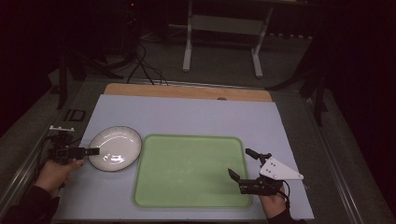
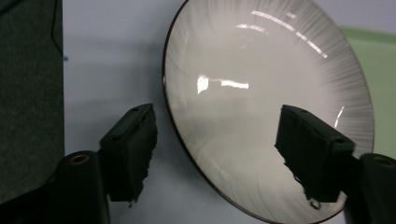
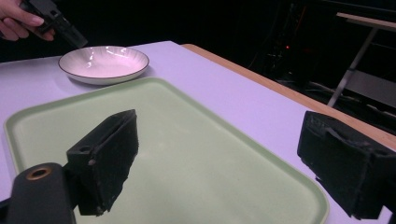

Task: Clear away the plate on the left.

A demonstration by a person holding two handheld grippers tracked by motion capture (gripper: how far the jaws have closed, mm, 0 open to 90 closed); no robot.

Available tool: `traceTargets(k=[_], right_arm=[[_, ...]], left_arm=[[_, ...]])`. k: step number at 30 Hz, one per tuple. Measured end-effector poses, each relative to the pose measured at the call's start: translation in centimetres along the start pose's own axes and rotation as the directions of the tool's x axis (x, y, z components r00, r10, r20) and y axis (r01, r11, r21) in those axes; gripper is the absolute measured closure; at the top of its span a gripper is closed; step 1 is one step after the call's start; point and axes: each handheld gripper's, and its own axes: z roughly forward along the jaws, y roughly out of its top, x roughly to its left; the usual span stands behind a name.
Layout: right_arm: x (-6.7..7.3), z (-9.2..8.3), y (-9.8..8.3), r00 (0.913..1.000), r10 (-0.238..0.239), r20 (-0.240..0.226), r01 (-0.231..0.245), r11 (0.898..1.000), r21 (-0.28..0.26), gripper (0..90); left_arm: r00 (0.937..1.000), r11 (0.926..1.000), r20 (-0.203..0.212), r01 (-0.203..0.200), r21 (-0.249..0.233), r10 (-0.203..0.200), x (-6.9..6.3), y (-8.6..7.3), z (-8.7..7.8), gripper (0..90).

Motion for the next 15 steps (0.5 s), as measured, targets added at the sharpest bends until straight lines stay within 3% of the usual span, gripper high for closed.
traceTargets(k=[5, 6, 7, 8, 15], right_arm=[[0.0, 0.1, 0.0, 1.0, 0.0, -0.002, 0.0, 1.0, 0.004, 12.2], [0.0, 0.1, 0.0, 1.0, 0.002, -0.002, -0.002, 1.0, 0.005, 12.3], [0.0, 0.1, 0.0, 1.0, 0.002, -0.003, -0.002, 1.0, 0.005, 12.2], [0.0, 0.1, 0.0, 1.0, 0.002, -0.003, -0.002, 1.0, 0.006, 12.3], [0.0, 0.1, 0.0, 1.0, 0.003, -0.005, -0.003, 1.0, 0.007, 12.3]], left_arm=[[0.9992, 0.9991, 0.008, 0.038, 0.022, -0.038, 0.4, 0.0, 0.3, 40.7], [0.998, 0.9978, 0.011, 0.063, 0.024, -0.063, 0.6, -0.1, 0.4, 43.1], [0.998, 0.9978, 0.011, 0.063, 0.024, -0.063, 0.6, -0.1, 0.4, 44.7], [0.9953, 0.9952, 0.022, 0.094, 0.029, -0.094, 0.9, -0.1, 0.5, 46.2], [0.9919, 0.9916, 0.035, 0.121, 0.046, -0.122, 1.3, -0.3, 0.8, 53.6]])
